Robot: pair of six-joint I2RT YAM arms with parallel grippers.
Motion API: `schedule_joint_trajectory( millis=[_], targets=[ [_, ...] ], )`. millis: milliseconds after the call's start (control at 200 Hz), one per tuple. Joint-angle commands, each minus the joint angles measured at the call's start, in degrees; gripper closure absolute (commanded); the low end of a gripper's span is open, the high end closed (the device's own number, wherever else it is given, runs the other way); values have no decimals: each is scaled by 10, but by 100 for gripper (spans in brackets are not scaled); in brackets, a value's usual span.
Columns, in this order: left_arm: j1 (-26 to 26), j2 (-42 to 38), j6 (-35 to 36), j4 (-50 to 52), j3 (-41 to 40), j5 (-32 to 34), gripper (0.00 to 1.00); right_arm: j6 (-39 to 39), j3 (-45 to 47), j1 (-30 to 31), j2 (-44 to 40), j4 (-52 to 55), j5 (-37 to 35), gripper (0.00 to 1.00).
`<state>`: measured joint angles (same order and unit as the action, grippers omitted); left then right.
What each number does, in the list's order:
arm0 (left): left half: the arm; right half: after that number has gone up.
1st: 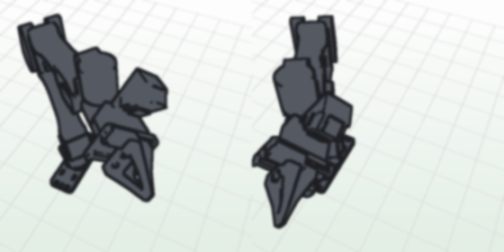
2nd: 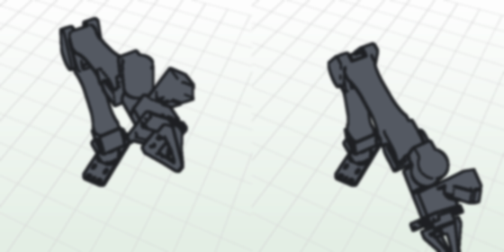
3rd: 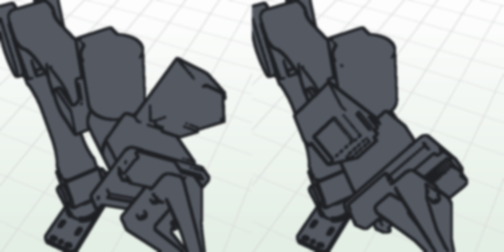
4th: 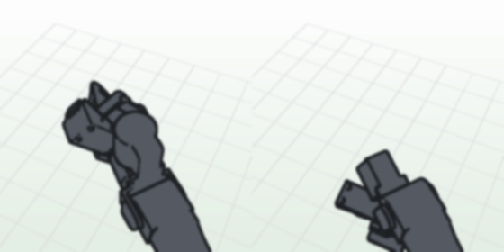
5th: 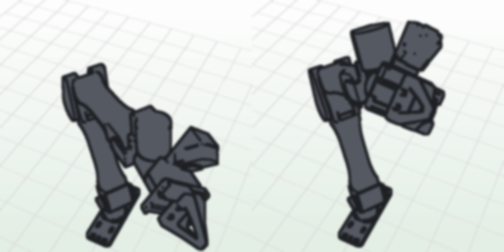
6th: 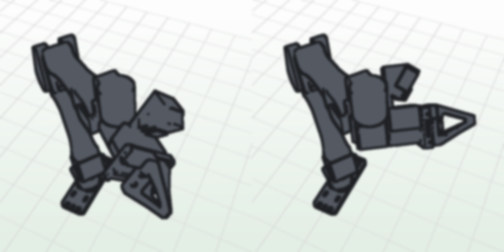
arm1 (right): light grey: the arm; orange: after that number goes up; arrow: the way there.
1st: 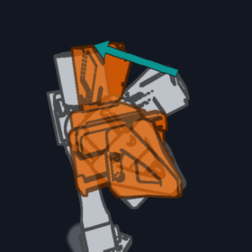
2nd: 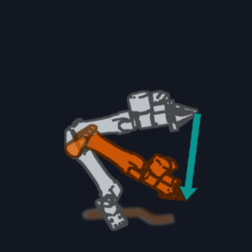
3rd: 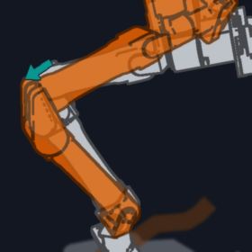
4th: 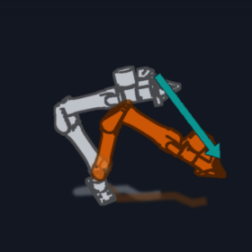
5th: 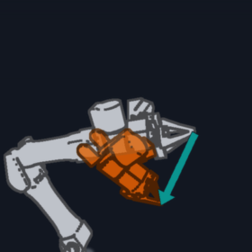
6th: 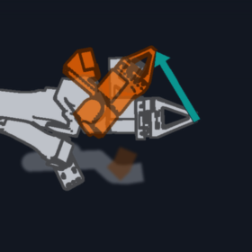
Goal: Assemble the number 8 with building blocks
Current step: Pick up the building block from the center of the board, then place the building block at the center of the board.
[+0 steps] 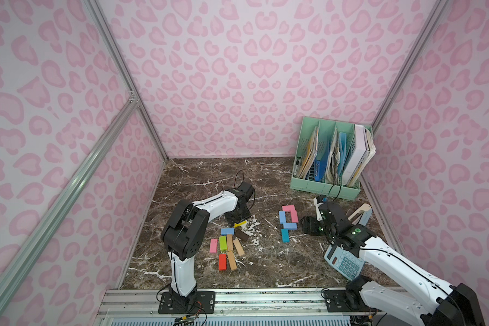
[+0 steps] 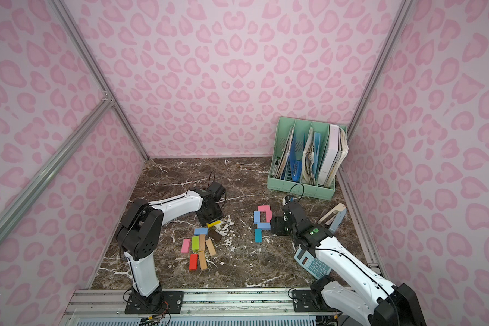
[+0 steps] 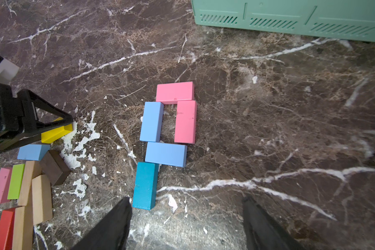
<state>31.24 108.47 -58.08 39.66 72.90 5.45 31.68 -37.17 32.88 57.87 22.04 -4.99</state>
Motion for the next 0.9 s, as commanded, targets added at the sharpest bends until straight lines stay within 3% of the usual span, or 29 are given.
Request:
schedule_joint_trajectory(
  millis=[0,315,570,895],
  targets=[
    [0,-24,49,2,4,1,54,-3,-2,-2,-4,3,-13,18],
    [28,-134,216,7,2,3,55,-7,-3,-28,-24,14,-10,18],
    [115,-212,386,0,-10,10,57,-9,6,-80,-37,26,0,17],
    [207,-192,504,-18,-3,-34,53,0,22,-181,-37,26,45,17]
  ],
)
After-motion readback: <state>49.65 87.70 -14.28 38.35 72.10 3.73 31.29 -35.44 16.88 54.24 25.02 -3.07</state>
